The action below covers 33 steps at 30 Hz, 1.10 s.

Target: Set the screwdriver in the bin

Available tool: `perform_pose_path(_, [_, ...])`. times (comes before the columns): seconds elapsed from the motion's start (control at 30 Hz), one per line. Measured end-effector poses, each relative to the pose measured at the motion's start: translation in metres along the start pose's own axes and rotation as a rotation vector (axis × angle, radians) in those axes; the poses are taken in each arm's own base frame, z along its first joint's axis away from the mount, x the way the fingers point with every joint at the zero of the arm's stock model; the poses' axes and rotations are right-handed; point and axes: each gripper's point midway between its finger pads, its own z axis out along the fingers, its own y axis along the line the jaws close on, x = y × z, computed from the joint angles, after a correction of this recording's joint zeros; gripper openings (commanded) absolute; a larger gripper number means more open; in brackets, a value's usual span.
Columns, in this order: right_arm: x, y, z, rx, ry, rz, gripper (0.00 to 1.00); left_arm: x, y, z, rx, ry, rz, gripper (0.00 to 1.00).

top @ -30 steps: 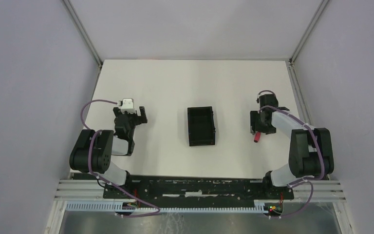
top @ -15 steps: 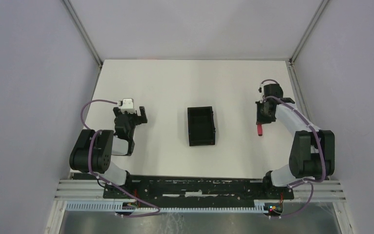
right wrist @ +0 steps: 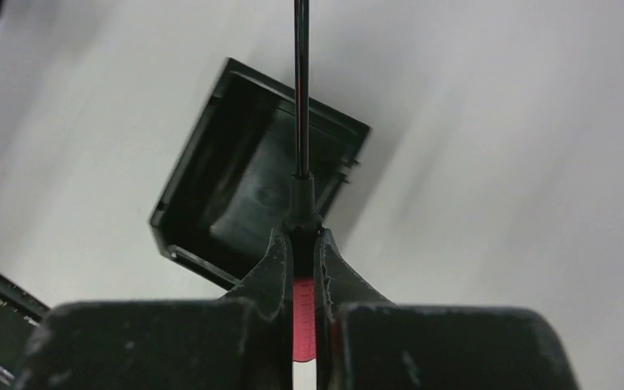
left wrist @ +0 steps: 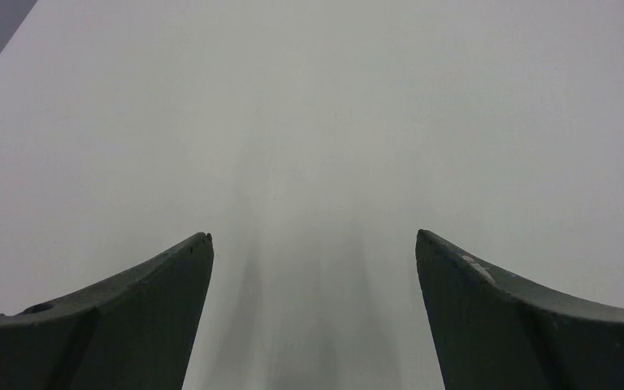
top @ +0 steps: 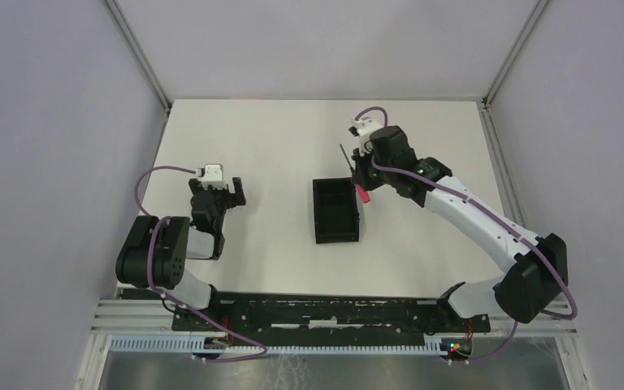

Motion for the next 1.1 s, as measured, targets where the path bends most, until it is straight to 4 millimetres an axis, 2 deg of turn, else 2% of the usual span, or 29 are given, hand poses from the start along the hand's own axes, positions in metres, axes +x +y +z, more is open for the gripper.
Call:
perform_pose_path(0.1, [-0.005,0.039,0.009,-0.091,-0.018,-0.080,0.00,0.000,0.000,0.000,0.000,0.000,0.000,1.00])
perform_pose_path(0.2, [0.003,0.061,0.023,-0.127,-0.002,-0.155,0.00,0.000,0.000,0.000,0.000,0.000,0.000,1.00])
perform_pose_path(0.73, [0.083,0.066,0.097,-0.139,0.186,-0.260,0.00,0.000,0.000,0.000,0.000,0.000,0.000,1.00])
perform_pose_path(0.77, [0.087,0.064,0.099,-0.134,0.196,-0.261,0.03,0.000,0.000,0.000,0.000,0.000,0.000,1.00])
perform_pose_path(0.83, [0.096,0.062,0.099,-0.128,0.213,-0.259,0.24,0.000,0.000,0.000,0.000,0.000,0.000,1.00])
perform_pose_path(0.93, [0.103,0.063,0.100,-0.130,0.219,-0.251,0.47,0.000,0.000,0.000,0.000,0.000,0.000,1.00])
perform_pose_path(1.03, [0.102,0.067,0.101,-0.135,0.210,-0.247,0.57,0.000,0.000,0.000,0.000,0.000,0.000,1.00])
perform_pose_path(1.1, [0.100,0.070,0.100,-0.141,0.200,-0.247,0.59,0.000,0.000,0.000,0.000,0.000,0.000,1.00])
